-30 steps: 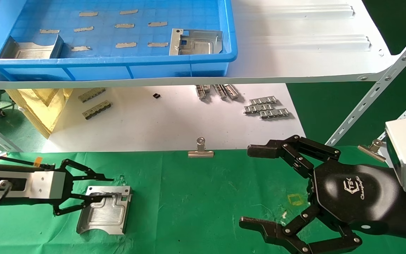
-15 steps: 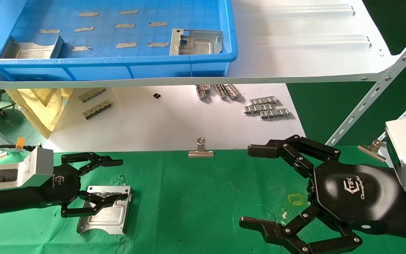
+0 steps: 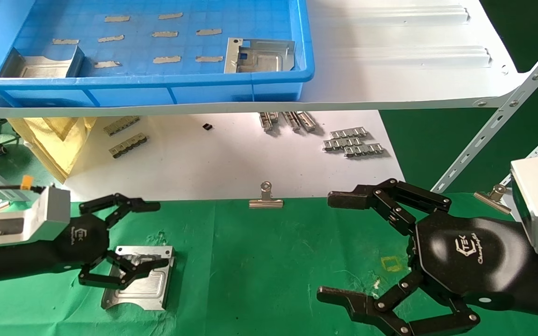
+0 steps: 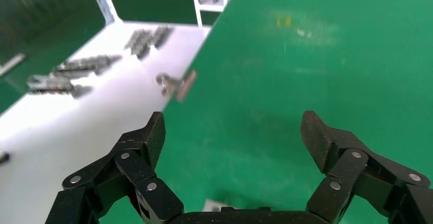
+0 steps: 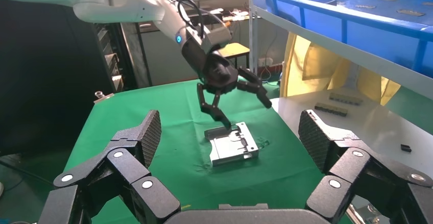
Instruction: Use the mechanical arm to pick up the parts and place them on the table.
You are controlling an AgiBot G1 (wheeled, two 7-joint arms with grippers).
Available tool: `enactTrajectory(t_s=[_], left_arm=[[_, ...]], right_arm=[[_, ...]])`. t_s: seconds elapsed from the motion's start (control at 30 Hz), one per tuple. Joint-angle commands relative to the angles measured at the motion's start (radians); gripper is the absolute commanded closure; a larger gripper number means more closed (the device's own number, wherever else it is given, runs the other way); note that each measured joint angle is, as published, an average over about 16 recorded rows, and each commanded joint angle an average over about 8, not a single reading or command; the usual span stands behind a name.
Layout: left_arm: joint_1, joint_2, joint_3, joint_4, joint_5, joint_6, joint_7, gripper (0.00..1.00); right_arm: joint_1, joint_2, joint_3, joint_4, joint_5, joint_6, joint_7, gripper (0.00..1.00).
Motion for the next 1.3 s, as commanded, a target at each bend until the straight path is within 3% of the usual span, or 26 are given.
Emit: enactTrajectory(t_s=[0.03, 1.3], left_arm=[[0.011, -0.004, -0.014, -0.023, -0.004, -0.003, -0.018, 0.0], [0.281, -0.099, -0.378, -0.612, -0.079, -0.072, -0.484, 0.0]], right_arm=[[0.0, 0.0, 0.0, 0.0, 0.0, 0.0, 0.0, 0.0], [0.0, 0.0, 0.0, 0.0, 0.0, 0.0, 0.0, 0.0]])
